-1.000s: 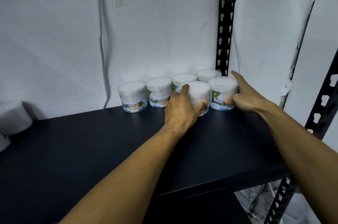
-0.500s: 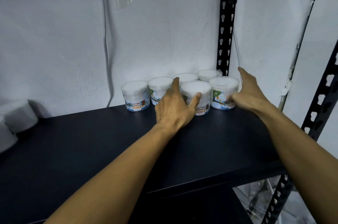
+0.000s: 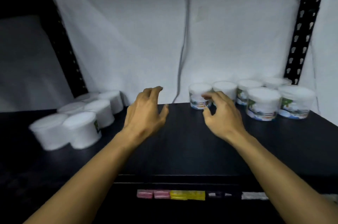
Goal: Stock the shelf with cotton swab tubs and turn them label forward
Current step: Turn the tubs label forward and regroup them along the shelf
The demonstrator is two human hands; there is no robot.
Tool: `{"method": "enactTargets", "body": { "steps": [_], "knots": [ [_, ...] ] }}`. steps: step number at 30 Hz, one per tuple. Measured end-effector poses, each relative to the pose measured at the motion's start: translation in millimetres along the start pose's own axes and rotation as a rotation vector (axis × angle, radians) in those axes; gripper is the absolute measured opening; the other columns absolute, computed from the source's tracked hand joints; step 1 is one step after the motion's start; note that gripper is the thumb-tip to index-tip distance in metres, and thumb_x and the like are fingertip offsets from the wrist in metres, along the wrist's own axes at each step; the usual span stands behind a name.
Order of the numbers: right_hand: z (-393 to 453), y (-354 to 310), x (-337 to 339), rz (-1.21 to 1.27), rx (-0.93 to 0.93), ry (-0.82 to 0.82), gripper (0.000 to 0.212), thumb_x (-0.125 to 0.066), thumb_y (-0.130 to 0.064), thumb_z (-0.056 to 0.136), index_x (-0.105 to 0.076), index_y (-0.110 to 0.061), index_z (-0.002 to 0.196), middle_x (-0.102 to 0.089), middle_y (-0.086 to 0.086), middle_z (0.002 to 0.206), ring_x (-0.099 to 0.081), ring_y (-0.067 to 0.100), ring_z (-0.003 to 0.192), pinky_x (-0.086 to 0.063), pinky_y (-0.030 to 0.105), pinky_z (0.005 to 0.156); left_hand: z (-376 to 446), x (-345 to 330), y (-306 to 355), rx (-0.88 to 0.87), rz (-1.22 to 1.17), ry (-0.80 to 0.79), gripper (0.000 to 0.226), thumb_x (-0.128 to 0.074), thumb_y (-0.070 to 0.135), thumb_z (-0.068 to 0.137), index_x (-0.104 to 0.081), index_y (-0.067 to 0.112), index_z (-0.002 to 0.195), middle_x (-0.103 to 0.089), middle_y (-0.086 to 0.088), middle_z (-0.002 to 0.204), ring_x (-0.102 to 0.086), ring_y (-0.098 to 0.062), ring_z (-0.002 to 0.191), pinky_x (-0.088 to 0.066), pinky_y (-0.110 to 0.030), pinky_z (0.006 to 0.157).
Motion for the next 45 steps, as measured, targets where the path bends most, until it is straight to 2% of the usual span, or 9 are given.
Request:
{"method": "enactTargets", "body": {
  "steps": [9, 13, 17, 22, 25, 30, 34, 38, 45],
  "knots": [
    [-2, -155, -129, 0.146, 0.187, -0.403, 0.04, -0.055, -0.035, 0.091, -0.048, -0.027, 0.13, -0.043, -0.01, 0.131, -0.042, 0.011, 0.123, -0.042, 0.037, 0.098, -46, 96, -169, 0.333, 0.231, -0.07, 0.05, -0.051, 0.035, 0.093, -0.04, 0.019, 0.139, -0.048, -0.009, 0.137, -0.044, -0.029, 0.124, -0.044, -0.046, 0.089],
    [-2, -205, -172, 0.111, 0.308, -0.525, 0.059, -0.054, -0.047, 0.09, -0.036, -0.025, 0.143, -0.029, -0.007, 0.147, -0.025, 0.014, 0.137, -0.036, 0.038, 0.105, -56, 108, -224, 0.512, 0.194, -0.293, 0.083, -0.058, 0.029, 0.072, -0.026, 0.025, 0.147, -0.036, -0.005, 0.146, -0.034, -0.029, 0.132, -0.04, -0.048, 0.098],
    [-1, -233, -205, 0.02, 0.385, -0.647, 0.071, -0.05, -0.052, 0.091, -0.02, -0.026, 0.15, -0.008, -0.002, 0.159, -0.004, 0.017, 0.146, -0.022, 0.042, 0.114, -58, 100, -260, 0.562, 0.207, -0.431, 0.087, -0.056, 0.038, 0.065, -0.027, 0.025, 0.146, -0.034, -0.007, 0.145, -0.029, -0.031, 0.135, -0.035, -0.052, 0.106],
    [-5, -236, -227, -0.063, 0.419, -0.69, 0.064, -0.045, -0.044, 0.096, -0.018, -0.023, 0.151, -0.007, -0.001, 0.16, 0.001, 0.017, 0.146, -0.019, 0.042, 0.116, -58, 79, -294, 0.518, 0.25, -0.475, 0.073, -0.043, 0.043, 0.079, -0.021, 0.023, 0.146, -0.023, -0.012, 0.153, -0.012, -0.036, 0.144, -0.021, -0.057, 0.114],
    [-8, -234, -225, -0.059, 0.424, -0.651, 0.062, -0.045, -0.041, 0.097, -0.02, -0.022, 0.15, -0.01, 0.001, 0.16, -0.001, 0.018, 0.146, -0.017, 0.041, 0.117, -62, 73, -293, 0.501, 0.244, -0.451, 0.07, -0.044, 0.041, 0.087, -0.019, 0.017, 0.148, -0.018, -0.017, 0.155, -0.007, -0.037, 0.146, -0.019, -0.054, 0.116],
    [-16, -224, -197, -0.08, 0.439, -0.6, 0.061, -0.047, -0.042, 0.096, -0.026, -0.02, 0.148, -0.018, 0.003, 0.157, -0.009, 0.021, 0.144, -0.015, 0.036, 0.115, -65, 68, -268, 0.461, 0.129, -0.37, 0.069, -0.032, 0.059, 0.079, -0.044, 0.017, 0.132, -0.045, -0.014, 0.14, -0.031, -0.034, 0.137, -0.018, -0.048, 0.116],
    [-25, -199, -161, -0.076, 0.402, -0.579, 0.06, -0.051, -0.042, 0.094, -0.031, -0.019, 0.146, -0.022, 0.0, 0.155, -0.009, 0.017, 0.143, -0.027, 0.038, 0.111, -68, 69, -219, 0.389, 0.041, -0.276, 0.054, -0.055, 0.045, 0.091, -0.048, 0.011, 0.131, -0.049, -0.009, 0.137, -0.034, -0.031, 0.132, -0.031, -0.04, 0.11],
    [-32, -163, -120, -0.129, 0.385, -0.523, 0.059, -0.053, -0.045, 0.092, -0.036, -0.022, 0.144, -0.027, -0.003, 0.152, -0.014, 0.015, 0.14, -0.023, 0.03, 0.111, -64, 62, -169, 0.277, -0.006, -0.279, 0.054, -0.061, 0.043, 0.089, -0.049, 0.011, 0.131, -0.052, -0.006, 0.131, -0.044, -0.025, 0.121, -0.038, -0.032, 0.096],
    [-43, -100, -58, -0.208, 0.251, -0.419, 0.061, -0.058, -0.05, 0.086, -0.042, -0.028, 0.14, -0.032, -0.006, 0.147, -0.016, 0.012, 0.135, -0.035, 0.032, 0.106, -49, 34, -97, 0.1, -0.123, -0.334, 0.058, -0.063, 0.044, 0.087, -0.048, 0.014, 0.134, -0.049, 0.001, 0.138, -0.031, -0.022, 0.138, -0.03, -0.03, 0.107]
  ]
}}
Point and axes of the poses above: each hand's wrist, its own z-axis towards the middle knuckle, its own x-axis out of the back of the hand, y = z × x, the point moved 1 cm from there along z, towards the middle knuckle
